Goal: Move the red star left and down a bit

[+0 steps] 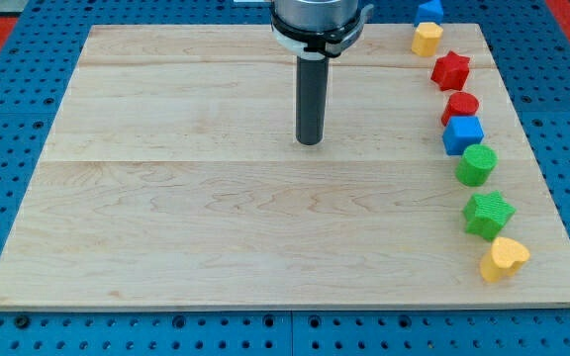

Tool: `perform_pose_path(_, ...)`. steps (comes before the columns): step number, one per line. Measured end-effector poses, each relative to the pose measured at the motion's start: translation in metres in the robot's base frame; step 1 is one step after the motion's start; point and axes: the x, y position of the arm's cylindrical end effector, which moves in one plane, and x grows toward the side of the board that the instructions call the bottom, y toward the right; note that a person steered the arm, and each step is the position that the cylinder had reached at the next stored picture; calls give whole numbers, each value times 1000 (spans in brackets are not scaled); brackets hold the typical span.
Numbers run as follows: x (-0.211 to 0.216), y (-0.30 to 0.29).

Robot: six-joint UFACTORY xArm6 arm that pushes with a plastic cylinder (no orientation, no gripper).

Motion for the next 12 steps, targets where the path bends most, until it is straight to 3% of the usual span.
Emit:
perform_pose_path(2,18,-10)
perform_pose_path(3,5,-6)
perform_pose_path(4,-50,8)
perform_pose_path(5,-77,7)
perform_pose_path(6,-77,3)
perform_pose_path(8,116,-4)
perform_pose_path(9,204,26)
perform_pose_path(11,209,128)
perform_pose_path(12,208,136)
